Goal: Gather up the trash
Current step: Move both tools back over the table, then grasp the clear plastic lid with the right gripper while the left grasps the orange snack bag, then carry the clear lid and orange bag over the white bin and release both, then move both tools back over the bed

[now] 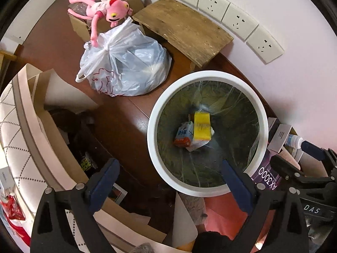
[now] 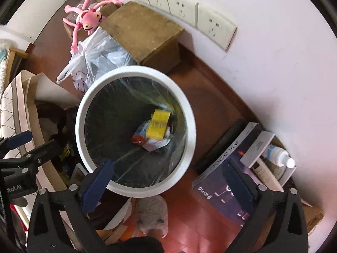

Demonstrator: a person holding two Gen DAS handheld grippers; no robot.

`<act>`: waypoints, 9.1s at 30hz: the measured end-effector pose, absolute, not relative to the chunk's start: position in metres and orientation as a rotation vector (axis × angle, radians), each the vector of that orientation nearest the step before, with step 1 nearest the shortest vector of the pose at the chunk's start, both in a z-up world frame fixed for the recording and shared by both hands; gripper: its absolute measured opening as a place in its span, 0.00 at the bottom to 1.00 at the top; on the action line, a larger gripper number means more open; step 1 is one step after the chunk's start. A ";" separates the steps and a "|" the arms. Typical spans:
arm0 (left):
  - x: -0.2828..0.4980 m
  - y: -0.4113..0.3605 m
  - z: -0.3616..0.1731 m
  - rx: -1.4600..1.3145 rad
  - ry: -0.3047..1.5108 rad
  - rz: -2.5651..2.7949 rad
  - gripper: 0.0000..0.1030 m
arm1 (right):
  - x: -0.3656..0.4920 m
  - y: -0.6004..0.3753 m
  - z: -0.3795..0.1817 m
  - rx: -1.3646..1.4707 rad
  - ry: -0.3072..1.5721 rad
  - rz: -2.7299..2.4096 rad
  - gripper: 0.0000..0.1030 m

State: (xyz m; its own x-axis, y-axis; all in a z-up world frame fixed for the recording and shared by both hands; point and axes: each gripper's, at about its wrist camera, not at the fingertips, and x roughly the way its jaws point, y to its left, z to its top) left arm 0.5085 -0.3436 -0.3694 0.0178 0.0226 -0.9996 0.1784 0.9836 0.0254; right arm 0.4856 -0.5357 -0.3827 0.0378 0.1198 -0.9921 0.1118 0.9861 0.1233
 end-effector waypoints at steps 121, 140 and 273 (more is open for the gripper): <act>0.173 -0.054 -0.320 -0.188 1.365 0.345 0.49 | 0.239 -0.171 -0.290 -0.247 1.510 0.572 0.42; 0.166 -0.065 -0.260 -0.147 1.261 0.342 0.27 | 0.238 -0.176 -0.243 -0.233 1.396 0.585 0.42; 0.361 0.087 -0.259 0.519 1.275 0.262 0.94 | 0.482 0.024 -0.278 -0.615 1.415 0.708 0.78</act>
State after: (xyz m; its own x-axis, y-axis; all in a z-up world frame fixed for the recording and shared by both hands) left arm 0.3612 0.0869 -0.2585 0.2832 0.4639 -0.8394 0.0958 0.8572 0.5060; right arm 0.4823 0.0241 -0.2781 0.0219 0.0736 -0.9970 -0.7536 0.6565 0.0319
